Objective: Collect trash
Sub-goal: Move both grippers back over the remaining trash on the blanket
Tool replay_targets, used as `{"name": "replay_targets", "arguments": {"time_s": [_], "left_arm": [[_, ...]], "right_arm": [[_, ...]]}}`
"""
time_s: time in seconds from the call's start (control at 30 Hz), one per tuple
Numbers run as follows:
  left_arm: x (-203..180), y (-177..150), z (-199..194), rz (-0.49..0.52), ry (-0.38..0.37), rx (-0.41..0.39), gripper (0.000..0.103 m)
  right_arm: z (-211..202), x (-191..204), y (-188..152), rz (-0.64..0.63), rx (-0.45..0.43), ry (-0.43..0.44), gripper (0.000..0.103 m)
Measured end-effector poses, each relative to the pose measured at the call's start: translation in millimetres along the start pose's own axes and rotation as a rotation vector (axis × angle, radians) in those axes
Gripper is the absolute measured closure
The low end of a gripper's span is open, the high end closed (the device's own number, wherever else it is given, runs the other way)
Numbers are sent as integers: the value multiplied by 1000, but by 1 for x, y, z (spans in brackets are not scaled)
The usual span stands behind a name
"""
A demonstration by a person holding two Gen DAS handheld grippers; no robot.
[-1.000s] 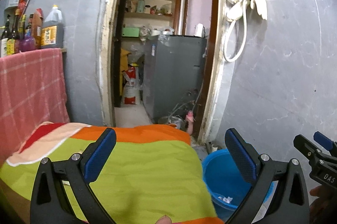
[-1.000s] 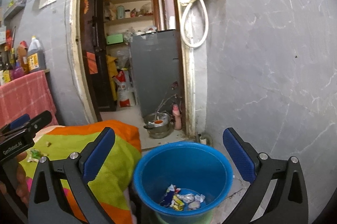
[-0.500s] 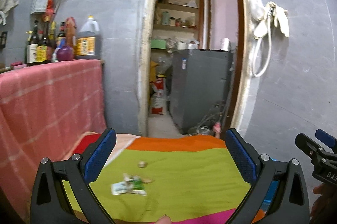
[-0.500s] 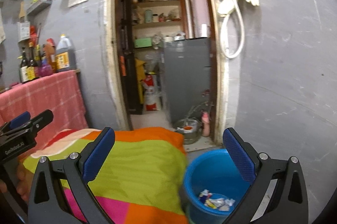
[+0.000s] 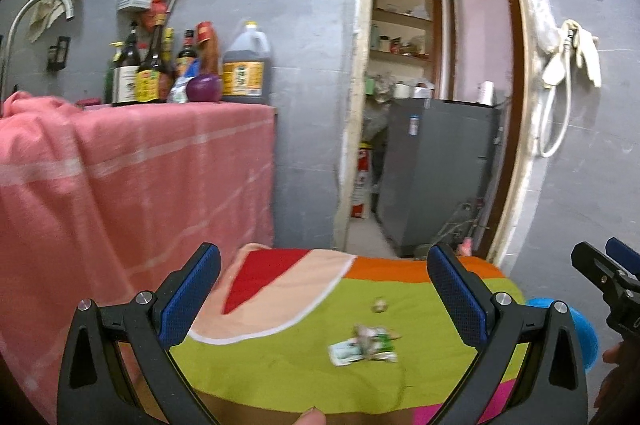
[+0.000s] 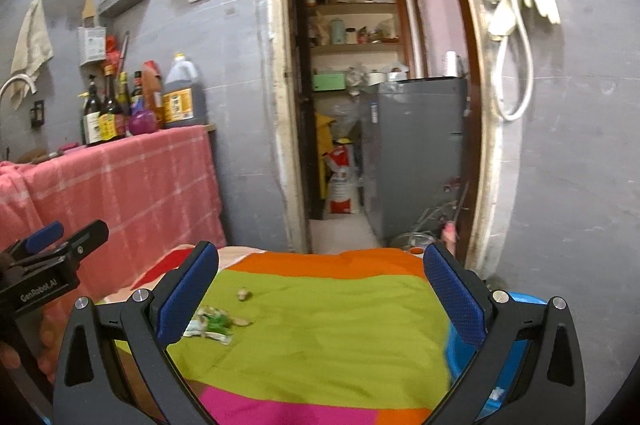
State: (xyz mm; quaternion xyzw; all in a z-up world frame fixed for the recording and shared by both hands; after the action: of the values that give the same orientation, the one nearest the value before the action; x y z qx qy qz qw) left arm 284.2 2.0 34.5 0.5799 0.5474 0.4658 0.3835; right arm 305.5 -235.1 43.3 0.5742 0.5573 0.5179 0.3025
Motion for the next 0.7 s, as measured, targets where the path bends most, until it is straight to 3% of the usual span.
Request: {"name": "replay_targets", "arguments": {"time_s": [0.37,0.7], "left_arm": [[46,-34,13,-33,65,56,2],[48,-66,38,-35,16,151,2]], "right_arm": [[33,44,-22,-25,32,86,0],[64,51,-53,-91,121,100,0]]}}
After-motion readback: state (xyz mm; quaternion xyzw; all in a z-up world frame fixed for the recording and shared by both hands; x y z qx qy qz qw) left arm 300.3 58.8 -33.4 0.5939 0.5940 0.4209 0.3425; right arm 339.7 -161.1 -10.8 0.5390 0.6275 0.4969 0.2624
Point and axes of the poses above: each gripper's, at about its wrist camera, not at the fingertips, and z roughly the way its jaws point, x to its left, y to its top, the point moved 9 cm from there along z, roughly the way its jaws point, and after that the axes turned 12 degrees about z, right-handed, at the moved point
